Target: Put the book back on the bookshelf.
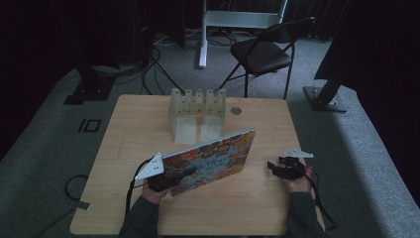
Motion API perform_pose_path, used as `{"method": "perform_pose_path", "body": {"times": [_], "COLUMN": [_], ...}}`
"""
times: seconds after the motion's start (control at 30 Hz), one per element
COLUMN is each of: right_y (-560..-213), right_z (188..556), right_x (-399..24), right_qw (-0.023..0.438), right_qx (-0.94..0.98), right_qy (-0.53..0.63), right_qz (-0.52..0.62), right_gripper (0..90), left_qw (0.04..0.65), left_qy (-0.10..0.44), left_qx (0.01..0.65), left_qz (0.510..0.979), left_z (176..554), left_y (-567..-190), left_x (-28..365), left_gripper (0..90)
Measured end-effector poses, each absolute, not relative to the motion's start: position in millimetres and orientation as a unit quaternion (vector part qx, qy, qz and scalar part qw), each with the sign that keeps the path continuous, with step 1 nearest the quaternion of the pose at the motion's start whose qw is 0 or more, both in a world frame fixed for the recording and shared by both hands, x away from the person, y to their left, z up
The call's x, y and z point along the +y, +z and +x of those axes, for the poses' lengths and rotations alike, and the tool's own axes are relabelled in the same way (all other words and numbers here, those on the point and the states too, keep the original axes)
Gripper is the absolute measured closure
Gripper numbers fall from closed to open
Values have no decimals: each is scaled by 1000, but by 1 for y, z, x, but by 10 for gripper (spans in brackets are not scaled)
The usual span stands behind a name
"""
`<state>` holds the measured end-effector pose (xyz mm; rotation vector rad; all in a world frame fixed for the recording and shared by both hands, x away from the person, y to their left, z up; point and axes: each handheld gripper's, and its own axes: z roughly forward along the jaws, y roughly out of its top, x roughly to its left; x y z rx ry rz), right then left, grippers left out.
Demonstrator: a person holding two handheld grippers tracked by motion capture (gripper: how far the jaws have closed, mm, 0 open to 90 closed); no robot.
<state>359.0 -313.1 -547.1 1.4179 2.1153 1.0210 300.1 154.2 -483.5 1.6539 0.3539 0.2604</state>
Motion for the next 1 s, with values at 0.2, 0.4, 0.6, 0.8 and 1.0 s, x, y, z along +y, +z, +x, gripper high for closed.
{"method": "perform_pose_path", "body": {"times": [0.2, 0.4, 0.6, 0.8, 1.0], "right_y": [-548, -548, -549, -549, -549], "right_z": [359, 359, 359, 360, 359], "right_x": [-313, -314, -314, -314, -313], "right_qw": [197, 199, 202, 204, 205], "right_qx": [755, 756, 756, 756, 757], "right_qy": [366, 366, 364, 363, 363], "right_qz": [507, 506, 506, 505, 503], "right_gripper": [394, 383, 367, 359, 348], "left_qw": [653, 653, 652, 653, 652], "left_qy": [127, 126, 124, 117, 121], "left_qx": [160, 164, 172, 184, 194], "left_qz": [729, 729, 728, 725, 723], "left_z": [298, 300, 300, 300, 299], "left_y": [-483, -483, -482, -482, -481], "left_x": [153, 154, 157, 161, 164], "left_gripper": [802, 807, 808, 809, 809]}}
